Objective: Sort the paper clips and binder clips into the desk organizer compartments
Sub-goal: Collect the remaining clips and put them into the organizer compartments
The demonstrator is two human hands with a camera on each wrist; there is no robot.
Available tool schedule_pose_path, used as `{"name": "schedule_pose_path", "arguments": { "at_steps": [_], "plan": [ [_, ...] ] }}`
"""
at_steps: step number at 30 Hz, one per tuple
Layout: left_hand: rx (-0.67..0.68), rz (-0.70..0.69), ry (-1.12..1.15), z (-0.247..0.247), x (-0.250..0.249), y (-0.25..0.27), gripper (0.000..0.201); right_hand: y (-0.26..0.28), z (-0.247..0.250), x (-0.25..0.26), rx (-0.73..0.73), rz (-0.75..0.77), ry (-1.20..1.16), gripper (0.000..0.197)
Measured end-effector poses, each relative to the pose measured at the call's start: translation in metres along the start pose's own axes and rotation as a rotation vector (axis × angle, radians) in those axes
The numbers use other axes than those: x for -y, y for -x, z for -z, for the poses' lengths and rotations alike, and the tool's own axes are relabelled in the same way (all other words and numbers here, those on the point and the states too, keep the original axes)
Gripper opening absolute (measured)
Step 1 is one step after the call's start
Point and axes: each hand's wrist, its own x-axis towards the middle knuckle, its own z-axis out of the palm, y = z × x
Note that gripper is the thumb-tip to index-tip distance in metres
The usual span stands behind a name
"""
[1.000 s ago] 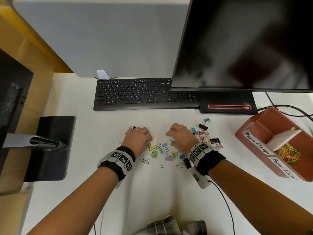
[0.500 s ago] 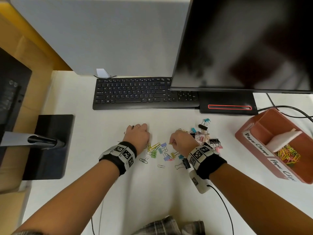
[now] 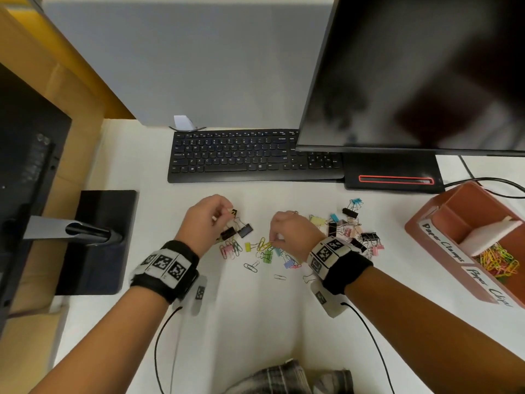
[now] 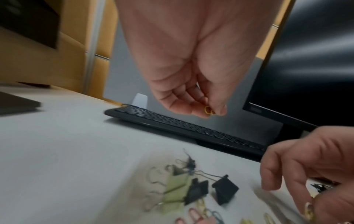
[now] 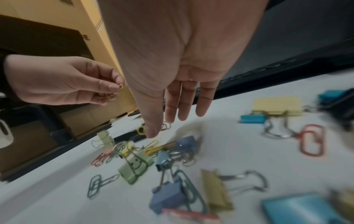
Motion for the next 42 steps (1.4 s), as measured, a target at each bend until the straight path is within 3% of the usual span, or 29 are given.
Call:
{"name": "schedule_pose_path", "arguments": {
  "at_steps": [3,9,13,16,20,23,29,33,37,42],
  "plan": [
    [-0.030,0.043,-0.019,0.010,0.019,0.023,0.006,-0.015,-0.009,0.012,0.082,-0.022,0.035,0.018],
    [0.101,0.221,-0.002,-0.023,0.040,0.072,0.014,-0.022,-0.022,0.012,0.162,-0.015,0.096,0.018],
    [-0.018,0.452,0.180,-0.045,0.040,0.077,0.029,-0.017,-0.029,0.006,0.162,-0.086,0.050,0.025],
    [-0.084,0.531,0.219,-0.052,0.036,0.065,0.027,-0.012,-0.033,0.001,0.143,-0.153,-0.089,0.034],
    [-0.078,0.493,0.080,-0.055,0.037,0.051,0.009,-0.010,-0.033,-0.002,0.139,-0.161,-0.029,0.021],
    [-0.072,0.403,0.008,-0.055,0.039,0.047,0.007,-0.007,-0.030,-0.002,0.126,-0.140,-0.043,0.010],
    [-0.011,0.297,-0.053,-0.053,0.040,0.051,0.009,-0.009,-0.018,0.014,0.054,-0.103,-0.081,0.017],
    [-0.019,0.314,0.083,-0.046,0.043,0.059,0.005,-0.022,-0.027,0.030,0.076,-0.085,-0.057,0.019],
    [-0.008,0.205,0.155,-0.051,0.035,0.065,0.007,-0.028,-0.037,0.031,0.100,-0.118,0.034,0.023],
    [0.036,0.168,0.036,-0.066,0.036,0.059,0.013,-0.023,-0.034,0.023,0.066,-0.177,0.001,0.019]
  ]
}}
